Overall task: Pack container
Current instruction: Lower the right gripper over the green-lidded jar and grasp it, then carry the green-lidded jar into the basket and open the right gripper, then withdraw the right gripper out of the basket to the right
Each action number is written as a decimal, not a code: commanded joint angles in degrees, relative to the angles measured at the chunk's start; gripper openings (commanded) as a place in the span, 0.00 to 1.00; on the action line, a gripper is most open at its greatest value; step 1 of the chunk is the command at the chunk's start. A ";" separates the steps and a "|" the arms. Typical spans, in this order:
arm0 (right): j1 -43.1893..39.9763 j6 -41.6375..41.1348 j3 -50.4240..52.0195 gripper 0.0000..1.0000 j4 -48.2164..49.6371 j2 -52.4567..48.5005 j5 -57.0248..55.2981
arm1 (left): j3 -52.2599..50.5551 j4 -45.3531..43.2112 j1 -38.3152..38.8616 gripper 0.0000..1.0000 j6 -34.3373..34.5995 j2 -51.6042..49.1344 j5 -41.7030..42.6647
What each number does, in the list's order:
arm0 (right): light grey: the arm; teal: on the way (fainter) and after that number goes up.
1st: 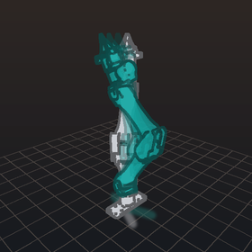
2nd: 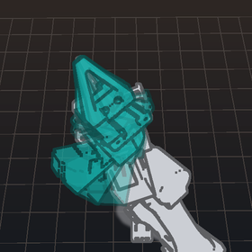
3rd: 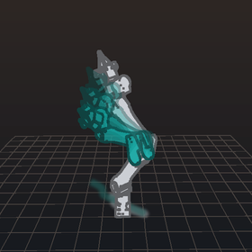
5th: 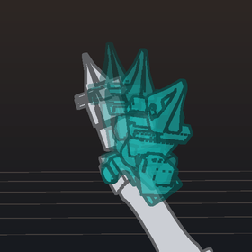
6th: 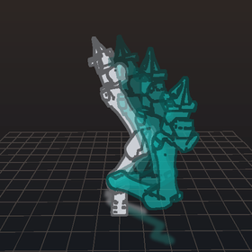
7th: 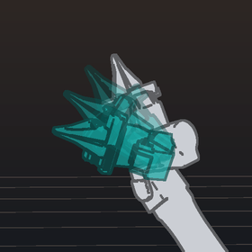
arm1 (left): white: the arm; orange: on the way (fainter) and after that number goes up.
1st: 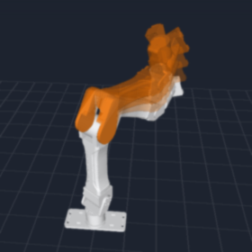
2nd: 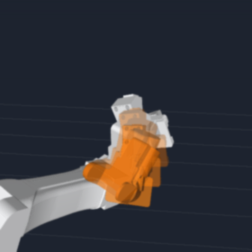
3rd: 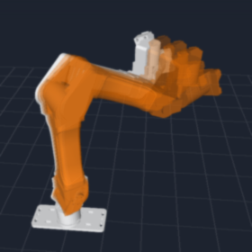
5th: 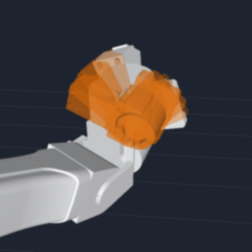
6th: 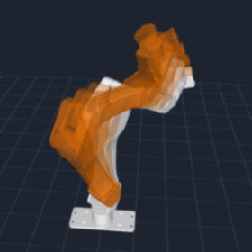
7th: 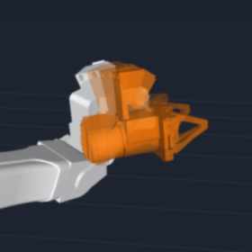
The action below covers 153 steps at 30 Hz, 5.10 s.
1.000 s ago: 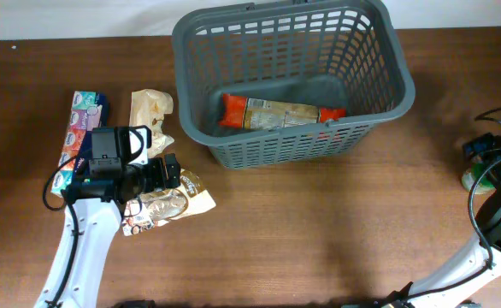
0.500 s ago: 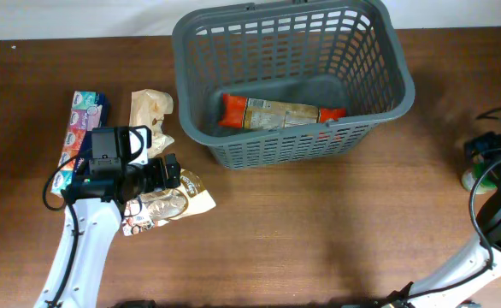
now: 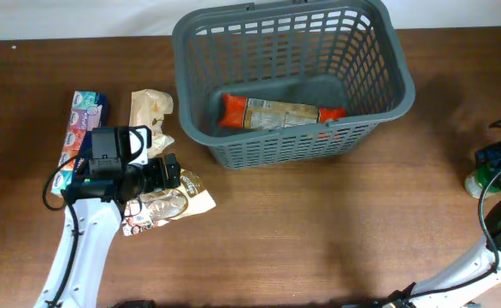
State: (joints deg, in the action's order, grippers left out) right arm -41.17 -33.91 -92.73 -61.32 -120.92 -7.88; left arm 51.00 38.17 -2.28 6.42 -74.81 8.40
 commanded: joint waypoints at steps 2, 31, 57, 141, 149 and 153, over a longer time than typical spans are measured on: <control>-0.04 0.46 0.63 0.99 0.66 0.55 0.52 | 0.48 0.50 -0.13 0.99 -0.92 -0.35 0.63; 7.80 9.33 -11.08 0.04 2.25 11.04 7.87 | 0.48 0.24 -0.13 0.99 -0.92 -0.35 0.61; 51.71 36.52 -33.33 0.04 1.51 9.70 8.81 | 0.48 -2.36 -0.13 0.99 -0.92 -0.35 0.61; 24.90 8.96 -63.06 0.99 -28.94 7.19 -12.92 | 0.46 1.01 -0.13 1.00 -11.45 -0.87 -0.92; 25.00 8.96 -63.06 0.99 -28.92 7.19 -12.90 | 0.46 5.51 -0.13 0.98 -27.39 -6.32 0.02; 25.00 8.96 -63.06 0.99 -28.92 7.19 -12.92 | 0.46 5.84 -0.13 0.98 -36.44 -9.35 2.89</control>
State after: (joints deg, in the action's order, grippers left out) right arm -16.10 -24.10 -155.72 -90.24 -113.73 -20.51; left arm 51.00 43.77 -2.28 -19.07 -82.28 8.40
